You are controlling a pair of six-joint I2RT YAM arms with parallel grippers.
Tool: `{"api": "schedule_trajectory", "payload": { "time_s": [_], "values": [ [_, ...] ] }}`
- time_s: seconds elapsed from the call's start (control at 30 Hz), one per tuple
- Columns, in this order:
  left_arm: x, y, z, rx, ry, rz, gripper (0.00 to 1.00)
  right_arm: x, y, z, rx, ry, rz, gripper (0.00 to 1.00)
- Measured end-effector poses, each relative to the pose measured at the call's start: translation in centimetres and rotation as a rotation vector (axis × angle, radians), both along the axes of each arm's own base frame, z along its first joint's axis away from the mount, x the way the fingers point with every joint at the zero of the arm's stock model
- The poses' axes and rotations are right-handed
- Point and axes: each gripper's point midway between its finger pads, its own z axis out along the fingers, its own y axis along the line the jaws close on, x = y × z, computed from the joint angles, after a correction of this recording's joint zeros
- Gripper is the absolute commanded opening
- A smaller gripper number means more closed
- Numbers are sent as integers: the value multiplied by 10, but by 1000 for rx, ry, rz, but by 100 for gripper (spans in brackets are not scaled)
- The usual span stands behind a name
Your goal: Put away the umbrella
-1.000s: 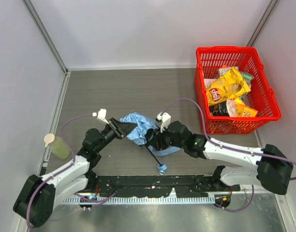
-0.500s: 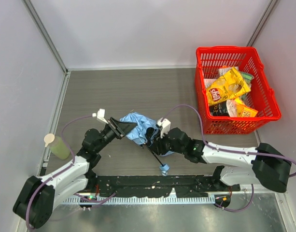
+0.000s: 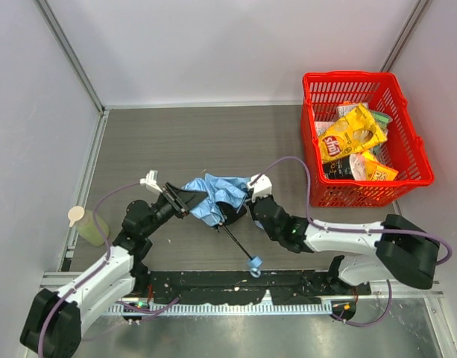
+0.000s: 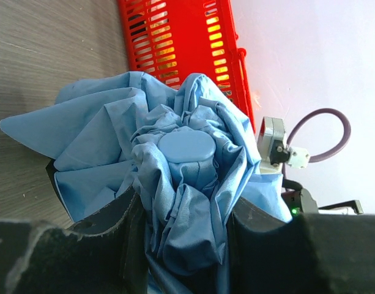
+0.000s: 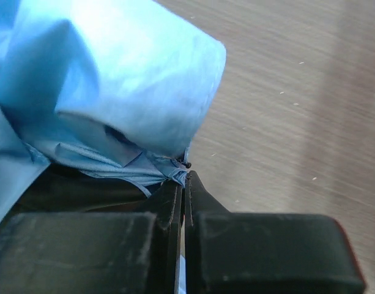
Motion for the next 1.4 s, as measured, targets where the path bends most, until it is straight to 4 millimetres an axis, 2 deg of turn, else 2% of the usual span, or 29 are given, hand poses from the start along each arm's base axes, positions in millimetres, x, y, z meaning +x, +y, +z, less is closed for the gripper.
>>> {"api": "schedule_trajectory", "payload": {
  "time_s": [0.17, 0.27, 0.4, 0.6, 0.7, 0.83, 0.9, 0.97, 1.07, 1.13, 1.23, 1.3, 1.37, 1.4],
  "values": [
    [-2, 4, -2, -13, 42, 4, 0, 29, -13, -3, -114, -85, -62, 1],
    [-2, 5, -5, -16, 68, 3, 0, 59, -23, 1, -163, -124, -93, 1],
    [2, 8, -9, -17, 93, 16, 0, 100, -20, 26, -194, -216, -76, 1],
    [17, 8, -16, -9, 124, 47, 0, 137, 4, 72, -306, -394, 15, 1],
    [33, 6, -2, -9, 99, 74, 0, 156, 9, 99, -346, -459, 50, 1],
    [64, 1, 38, -30, -8, 109, 0, 190, -5, 139, -367, -521, 71, 5],
    [77, -3, 54, -55, -64, 118, 0, 201, -13, 154, -388, -542, 83, 8],
    [84, -5, 58, -68, -97, 126, 0, 207, -15, 160, -403, -552, 98, 11],
    [85, -2, 41, -52, -107, 143, 0, 208, -3, 147, -404, -538, 169, 17],
    [75, 3, 13, -30, -80, 151, 0, 206, 11, 120, -378, -493, 228, 19],
    [51, 13, -41, 33, 13, 151, 0, 192, 27, 61, -351, -384, 303, 21],
    [33, 21, -78, 79, 95, 155, 0, 169, 33, 9, -351, -286, 341, 22],
    [23, 25, -92, 100, 132, 156, 0, 141, 37, -34, -360, -186, 373, 23],
    [22, 26, -88, 98, 123, 155, 0, 124, 35, -55, -367, -122, 377, 26]
  ]
}}
